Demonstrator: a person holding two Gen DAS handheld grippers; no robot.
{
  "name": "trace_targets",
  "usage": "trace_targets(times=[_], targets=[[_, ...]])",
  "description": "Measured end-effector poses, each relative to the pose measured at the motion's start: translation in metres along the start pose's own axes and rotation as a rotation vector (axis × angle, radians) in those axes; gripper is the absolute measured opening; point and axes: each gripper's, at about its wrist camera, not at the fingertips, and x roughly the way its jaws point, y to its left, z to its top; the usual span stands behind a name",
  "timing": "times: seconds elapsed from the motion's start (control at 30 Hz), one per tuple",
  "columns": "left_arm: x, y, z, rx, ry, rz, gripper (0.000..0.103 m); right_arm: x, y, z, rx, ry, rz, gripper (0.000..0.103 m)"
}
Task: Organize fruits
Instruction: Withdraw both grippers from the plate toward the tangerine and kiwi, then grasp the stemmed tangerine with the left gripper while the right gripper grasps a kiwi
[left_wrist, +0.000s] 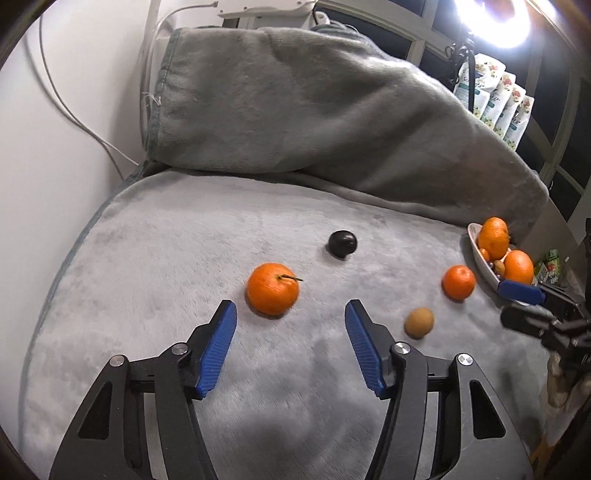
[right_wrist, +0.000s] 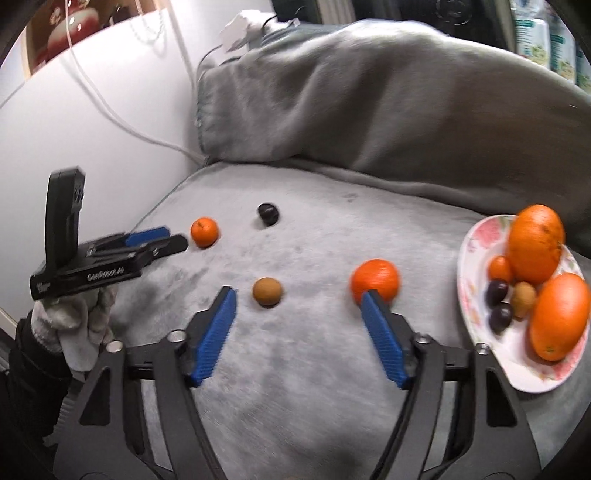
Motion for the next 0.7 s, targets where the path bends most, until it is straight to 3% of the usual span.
trace_targets(times=[0.33, 0.57, 0.7], targets=[[0.025, 0.008, 0.003, -0.005, 0.052, 0.018, 0.054, 0.045, 0.022, 0.006, -0.05, 0.085, 0.021, 0.047], [0.034, 0.008, 0.011, -0.004, 0.072, 0.022, 0.053, 0.061, 0.031, 0.004, -0.08, 0.114, -0.003, 0.041], [0.043, 0.006, 0.013, 0.007, 0.085, 0.033, 0.046, 0.066, 0.031, 0.003, -0.077, 0.124, -0.003, 0.035]])
